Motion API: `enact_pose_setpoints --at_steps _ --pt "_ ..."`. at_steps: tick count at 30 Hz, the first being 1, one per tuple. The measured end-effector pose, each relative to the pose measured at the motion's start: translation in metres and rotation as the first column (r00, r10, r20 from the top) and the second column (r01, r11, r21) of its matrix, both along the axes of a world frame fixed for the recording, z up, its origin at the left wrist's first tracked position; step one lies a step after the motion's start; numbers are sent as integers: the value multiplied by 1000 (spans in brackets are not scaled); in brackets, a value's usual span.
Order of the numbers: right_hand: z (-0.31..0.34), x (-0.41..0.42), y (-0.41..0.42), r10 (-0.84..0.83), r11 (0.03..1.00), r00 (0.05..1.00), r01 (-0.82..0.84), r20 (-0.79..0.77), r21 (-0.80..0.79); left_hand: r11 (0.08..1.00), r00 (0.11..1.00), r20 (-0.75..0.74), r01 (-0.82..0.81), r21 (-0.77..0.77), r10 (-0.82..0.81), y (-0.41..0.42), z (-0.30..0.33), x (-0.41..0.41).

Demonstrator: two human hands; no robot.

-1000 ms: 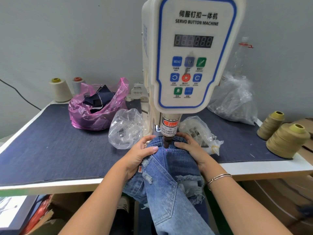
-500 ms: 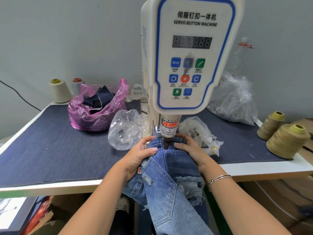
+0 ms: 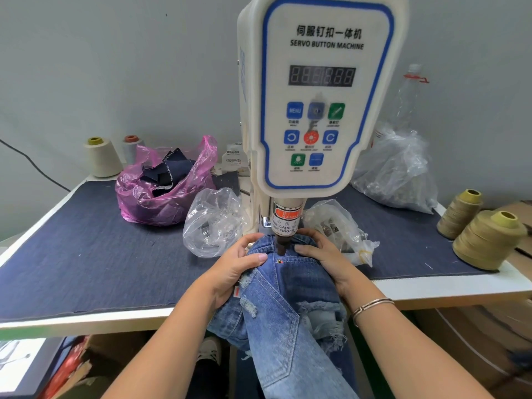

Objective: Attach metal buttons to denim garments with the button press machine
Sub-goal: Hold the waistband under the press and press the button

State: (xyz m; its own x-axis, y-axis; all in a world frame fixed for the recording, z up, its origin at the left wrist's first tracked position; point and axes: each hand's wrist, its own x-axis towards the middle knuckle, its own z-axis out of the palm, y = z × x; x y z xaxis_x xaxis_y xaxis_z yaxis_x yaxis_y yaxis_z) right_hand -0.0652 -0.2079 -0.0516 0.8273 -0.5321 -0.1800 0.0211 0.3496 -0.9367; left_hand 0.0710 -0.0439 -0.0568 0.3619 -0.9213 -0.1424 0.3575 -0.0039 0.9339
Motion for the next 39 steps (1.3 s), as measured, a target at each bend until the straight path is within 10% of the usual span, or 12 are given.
enact_pose_setpoints --at_steps 16,25,34,39 --pt "11 -5 7 -10 997 993 19 -115 72 995 996 43 -82 59 79 -1 8 -6" --pt "31 -36 21 232 968 926 -251 -298 -25 951 957 60 273 147 -284 22 20 2" --pt "67 -33 57 342 667 812 -564 -472 -487 911 888 233 348 221 -396 13 52 -18" --pt "67 -50 57 516 736 787 -609 -337 -295 866 864 134 453 212 -485 27 55 -14"
